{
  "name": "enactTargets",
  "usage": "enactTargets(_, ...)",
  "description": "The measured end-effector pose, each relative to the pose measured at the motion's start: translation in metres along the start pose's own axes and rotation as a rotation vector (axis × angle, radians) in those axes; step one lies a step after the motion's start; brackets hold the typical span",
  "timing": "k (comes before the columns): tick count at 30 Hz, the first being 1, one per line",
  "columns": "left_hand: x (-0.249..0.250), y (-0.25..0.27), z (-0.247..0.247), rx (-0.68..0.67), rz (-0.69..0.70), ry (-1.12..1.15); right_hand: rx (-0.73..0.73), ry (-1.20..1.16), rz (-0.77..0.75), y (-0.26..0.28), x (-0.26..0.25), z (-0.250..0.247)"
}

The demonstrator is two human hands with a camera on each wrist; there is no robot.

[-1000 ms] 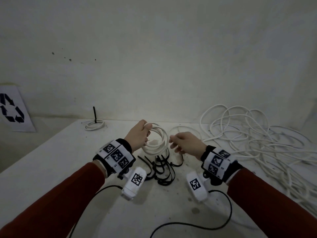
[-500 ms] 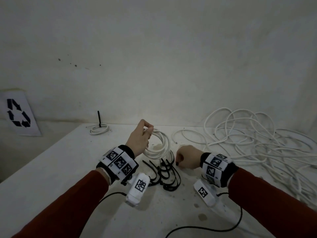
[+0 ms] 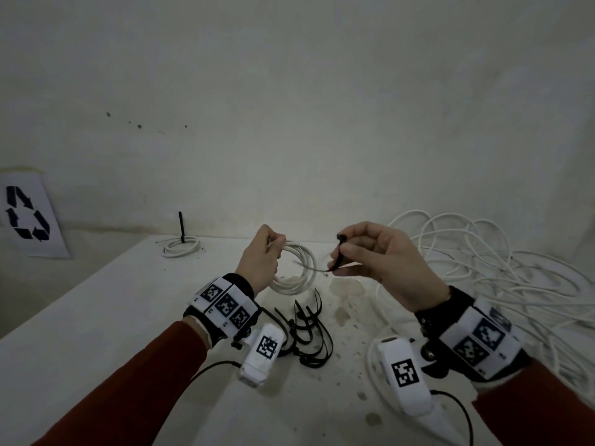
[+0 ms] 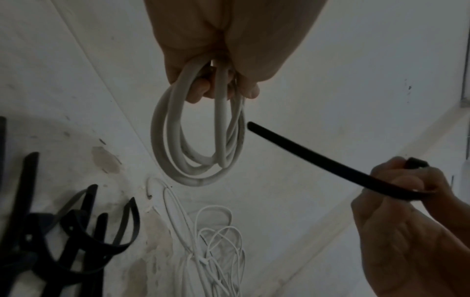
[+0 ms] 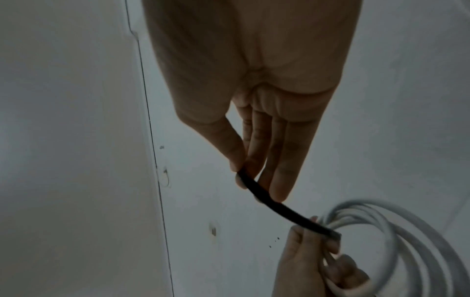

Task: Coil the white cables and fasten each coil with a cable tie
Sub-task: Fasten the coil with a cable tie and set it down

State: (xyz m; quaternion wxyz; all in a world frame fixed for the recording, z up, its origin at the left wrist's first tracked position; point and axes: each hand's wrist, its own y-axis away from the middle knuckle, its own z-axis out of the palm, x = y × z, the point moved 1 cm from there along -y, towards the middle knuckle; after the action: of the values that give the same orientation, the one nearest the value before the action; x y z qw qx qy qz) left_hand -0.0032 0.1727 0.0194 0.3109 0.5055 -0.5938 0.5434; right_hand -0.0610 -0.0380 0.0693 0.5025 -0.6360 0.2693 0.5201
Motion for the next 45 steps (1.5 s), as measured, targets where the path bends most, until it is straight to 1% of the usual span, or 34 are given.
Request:
enactTargets(6, 0.018, 0.004, 0.005, 0.006, 0.083, 0.055, 0.050, 0.144, -0.001, -0.005, 0.020, 0.010)
enactTargets(8, 0.024, 0.008, 0.007, -0.020, 0.112, 0.071, 0.073, 0.193, -0.053, -0.009, 0.025, 0.012)
enactTargets(12, 0.036, 0.016, 0.011, -0.064, 0.129, 0.141, 0.099, 0.401, -0.208, -0.013, 0.026, 0.018)
enactTargets(15, 0.042, 0.020, 0.014, -0.088, 0.131, 0.125, 0.144, 0.478, -0.299, -0.014, 0.028, 0.020)
enactTargets(18, 0.042, 0.022, 0.015, -0.108, 0.129, 0.060, 0.234, 0.540, -0.347, -0.015, 0.032, 0.017)
enactTargets(21, 0.042, 0.026, 0.016, -0.129, 0.120, 0.036, 0.264, 0.537, -0.356, -0.015, 0.034, 0.015)
enactTargets(23, 0.043, 0.028, 0.016, -0.146, 0.117, 0.034, 0.261, 0.480, -0.329, -0.015, 0.032, 0.015)
enactTargets(27, 0.046, 0.031, 0.016, -0.215, 0.144, 0.037, 0.281, 0.270, -0.222, -0.017, 0.026, 0.012)
enactTargets(29, 0.047, 0.034, 0.016, -0.260, 0.157, 0.050, 0.277, 0.235, -0.173, -0.019, 0.024, 0.010)
enactTargets(32, 0.047, 0.039, 0.015, -0.327, 0.189, 0.042, 0.240, 0.159, -0.054, -0.020, 0.020, 0.011)
enactTargets(34, 0.046, 0.042, 0.015, -0.360, 0.203, 0.023, 0.188, 0.083, 0.024, -0.019, 0.017, 0.013)
enactTargets(37, 0.045, 0.043, 0.015, -0.375, 0.202, 0.048, 0.145, 0.016, 0.081, -0.017, 0.012, 0.017)
enactTargets(39, 0.045, 0.045, 0.014, -0.378, 0.201, 0.091, 0.179, -0.036, 0.110, -0.019, 0.010, 0.017)
enactTargets(42, 0.046, 0.047, 0.012, -0.393, 0.180, 0.143, 0.287, -0.185, 0.176, -0.024, 0.011, 0.013)
enactTargets(44, 0.045, 0.050, 0.012, -0.421, 0.166, 0.159, 0.298, -0.226, 0.188, -0.027, 0.013, 0.011)
enactTargets(45, 0.045, 0.051, 0.012, -0.432, 0.162, 0.171, 0.297, -0.205, 0.179, -0.028, 0.014, 0.011)
